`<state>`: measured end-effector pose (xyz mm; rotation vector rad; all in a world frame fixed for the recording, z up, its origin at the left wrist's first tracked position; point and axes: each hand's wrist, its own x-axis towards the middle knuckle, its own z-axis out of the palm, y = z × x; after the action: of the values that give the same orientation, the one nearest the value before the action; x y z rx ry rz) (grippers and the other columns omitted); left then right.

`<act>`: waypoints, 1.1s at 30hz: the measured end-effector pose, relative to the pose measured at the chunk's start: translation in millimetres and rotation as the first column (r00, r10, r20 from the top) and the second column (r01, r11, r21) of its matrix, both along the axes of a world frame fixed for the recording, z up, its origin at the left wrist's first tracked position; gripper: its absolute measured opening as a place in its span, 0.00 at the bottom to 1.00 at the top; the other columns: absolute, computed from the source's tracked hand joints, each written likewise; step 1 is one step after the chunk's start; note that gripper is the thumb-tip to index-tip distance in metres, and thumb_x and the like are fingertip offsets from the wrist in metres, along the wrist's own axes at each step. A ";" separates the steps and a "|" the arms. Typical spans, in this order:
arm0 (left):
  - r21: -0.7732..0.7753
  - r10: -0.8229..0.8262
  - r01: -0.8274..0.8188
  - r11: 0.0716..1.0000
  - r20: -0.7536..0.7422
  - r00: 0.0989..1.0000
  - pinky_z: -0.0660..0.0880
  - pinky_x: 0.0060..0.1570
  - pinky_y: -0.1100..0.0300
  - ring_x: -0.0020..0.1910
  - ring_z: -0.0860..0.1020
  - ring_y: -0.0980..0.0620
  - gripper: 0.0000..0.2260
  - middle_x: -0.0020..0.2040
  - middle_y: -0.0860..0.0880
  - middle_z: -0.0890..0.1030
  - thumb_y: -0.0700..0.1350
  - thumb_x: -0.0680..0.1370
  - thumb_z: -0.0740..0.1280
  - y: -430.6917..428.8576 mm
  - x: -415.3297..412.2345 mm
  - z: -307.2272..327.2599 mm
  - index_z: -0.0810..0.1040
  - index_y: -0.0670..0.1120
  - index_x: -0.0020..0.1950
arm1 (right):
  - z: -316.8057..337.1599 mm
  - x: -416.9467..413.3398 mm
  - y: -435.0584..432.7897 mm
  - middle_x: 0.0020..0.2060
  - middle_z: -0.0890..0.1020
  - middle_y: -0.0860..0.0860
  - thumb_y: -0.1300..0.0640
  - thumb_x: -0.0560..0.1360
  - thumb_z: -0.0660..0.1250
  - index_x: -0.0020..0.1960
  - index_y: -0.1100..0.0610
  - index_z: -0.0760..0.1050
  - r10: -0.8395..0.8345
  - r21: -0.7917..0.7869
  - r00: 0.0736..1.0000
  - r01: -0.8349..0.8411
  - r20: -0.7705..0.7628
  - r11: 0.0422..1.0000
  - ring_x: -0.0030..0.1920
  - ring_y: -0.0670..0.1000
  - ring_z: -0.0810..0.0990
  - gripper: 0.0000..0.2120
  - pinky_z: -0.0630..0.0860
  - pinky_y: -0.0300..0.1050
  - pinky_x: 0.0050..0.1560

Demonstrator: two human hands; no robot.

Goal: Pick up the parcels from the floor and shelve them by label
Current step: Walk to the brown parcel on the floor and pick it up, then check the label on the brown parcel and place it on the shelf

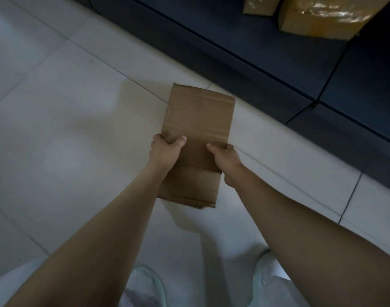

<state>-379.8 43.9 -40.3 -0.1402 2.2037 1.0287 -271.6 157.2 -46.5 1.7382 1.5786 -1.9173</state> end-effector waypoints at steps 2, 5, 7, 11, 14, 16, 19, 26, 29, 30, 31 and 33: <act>0.025 0.018 -0.018 1.000 -0.022 1.000 0.67 0.70 0.44 0.71 0.69 0.40 0.39 0.73 0.43 0.69 0.61 0.71 0.70 3.6 -7.2 19.5 0.60 0.43 0.75 | 18.6 -8.4 4.1 0.66 0.75 0.54 0.50 0.76 0.68 0.73 0.56 0.63 -0.003 0.036 1.000 0.005 -0.030 0.999 0.64 0.57 0.75 0.28 0.73 0.48 0.59; 0.039 0.071 -0.069 0.997 -0.065 0.995 0.67 0.70 0.44 0.70 0.69 0.39 0.38 0.73 0.43 0.69 0.60 0.72 0.69 4.5 -15.9 64.1 0.59 0.43 0.75 | 61.7 -24.2 4.9 0.67 0.74 0.54 0.48 0.75 0.69 0.75 0.54 0.59 0.002 0.072 0.998 0.003 -0.069 0.997 0.64 0.58 0.75 0.33 0.73 0.56 0.66; 0.064 0.127 -0.122 0.990 -0.083 0.988 0.68 0.69 0.44 0.69 0.71 0.39 0.37 0.72 0.42 0.70 0.59 0.73 0.70 2.1 -19.3 104.9 0.61 0.42 0.74 | 106.4 -34.7 0.9 0.68 0.72 0.54 0.43 0.70 0.69 0.76 0.51 0.57 0.016 0.084 0.996 -0.008 -0.091 0.996 0.65 0.59 0.74 0.40 0.73 0.59 0.66; 0.083 0.213 -0.205 0.975 -0.094 0.973 0.72 0.66 0.44 0.66 0.74 0.39 0.34 0.69 0.41 0.73 0.57 0.73 0.70 -8.0 -29.0 209.1 0.63 0.40 0.71 | 209.6 -55.1 -4.7 0.69 0.73 0.52 0.32 0.54 0.66 0.76 0.46 0.56 0.079 0.114 0.992 -0.068 -0.102 0.991 0.66 0.59 0.73 0.53 0.71 0.59 0.67; 0.101 0.237 -0.228 0.968 -0.091 0.967 0.72 0.65 0.43 0.65 0.75 0.38 0.33 0.69 0.41 0.73 0.58 0.74 0.69 -14.8 -40.2 297.6 0.62 0.41 0.70 | 306.3 -70.9 -9.2 0.71 0.70 0.52 0.32 0.56 0.65 0.77 0.46 0.54 0.147 0.154 0.984 -0.131 -0.101 0.979 0.69 0.61 0.70 0.53 0.70 0.60 0.68; 0.123 0.253 -0.240 0.963 -0.095 0.963 0.72 0.65 0.44 0.65 0.75 0.39 0.32 0.69 0.41 0.72 0.58 0.75 0.69 -19.1 -46.5 359.1 0.62 0.41 0.70 | 370.7 -79.9 -12.0 0.73 0.68 0.53 0.34 0.60 0.64 0.78 0.47 0.52 0.179 0.181 0.978 -0.158 -0.106 0.971 0.71 0.61 0.68 0.50 0.69 0.60 0.68; 0.165 0.275 -0.258 0.952 -0.094 0.957 0.72 0.65 0.45 0.65 0.74 0.40 0.33 0.70 0.42 0.71 0.57 0.75 0.68 -25.9 -53.2 450.9 0.60 0.42 0.72 | 462.0 -90.9 -17.8 0.74 0.66 0.52 0.33 0.59 0.63 0.78 0.45 0.50 0.205 0.212 0.970 -0.175 -0.128 0.961 0.71 0.62 0.66 0.52 0.69 0.61 0.68; 0.261 0.308 -0.265 0.928 -0.141 0.941 0.71 0.62 0.52 0.66 0.73 0.41 0.32 0.71 0.42 0.70 0.56 0.77 0.67 -47.5 -63.3 638.4 0.59 0.41 0.73 | 646.5 -102.2 -38.1 0.78 0.59 0.52 0.38 0.71 0.63 0.79 0.48 0.47 0.239 0.289 0.954 -0.180 -0.180 0.940 0.75 0.62 0.60 0.43 0.65 0.62 0.71; 0.300 0.311 -0.252 0.920 -0.166 0.936 0.69 0.60 0.53 0.68 0.71 0.42 0.33 0.73 0.41 0.69 0.55 0.78 0.67 -59.4 -69.3 701.7 0.58 0.40 0.74 | 708.3 -107.3 -51.8 0.76 0.63 0.52 0.34 0.62 0.62 0.79 0.46 0.51 0.259 0.322 0.936 -0.175 -0.239 0.931 0.74 0.62 0.62 0.48 0.67 0.62 0.70; 0.308 0.310 -0.248 0.919 -0.173 0.935 0.68 0.62 0.52 0.70 0.70 0.41 0.35 0.74 0.41 0.67 0.56 0.78 0.67 -63.7 -71.9 721.3 0.56 0.40 0.75 | 725.5 -110.5 -56.0 0.76 0.64 0.52 0.32 0.59 0.61 0.78 0.45 0.52 0.262 0.327 0.929 -0.171 -0.259 0.929 0.74 0.62 0.63 0.51 0.67 0.63 0.69; 0.317 0.311 -0.246 0.916 -0.174 0.934 0.67 0.65 0.50 0.72 0.68 0.41 0.37 0.76 0.42 0.65 0.56 0.78 0.67 -67.5 -74.9 740.5 0.53 0.40 0.77 | 742.0 -114.3 -59.5 0.75 0.65 0.52 0.31 0.56 0.60 0.78 0.45 0.53 0.262 0.324 0.924 -0.167 -0.277 0.931 0.73 0.62 0.64 0.53 0.67 0.63 0.69; 0.344 0.314 -0.242 0.907 -0.169 0.934 0.64 0.69 0.48 0.75 0.64 0.41 0.40 0.79 0.44 0.60 0.58 0.78 0.65 -74.6 -80.9 777.7 0.47 0.42 0.79 | 776.0 -121.2 -65.7 0.75 0.65 0.52 0.30 0.57 0.61 0.78 0.45 0.52 0.268 0.320 0.911 -0.165 -0.313 0.933 0.73 0.63 0.63 0.52 0.67 0.64 0.69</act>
<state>-460.7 -30.7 737.4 -0.2090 2.2179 1.6175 -392.8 91.5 729.5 1.2686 2.1716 -2.0516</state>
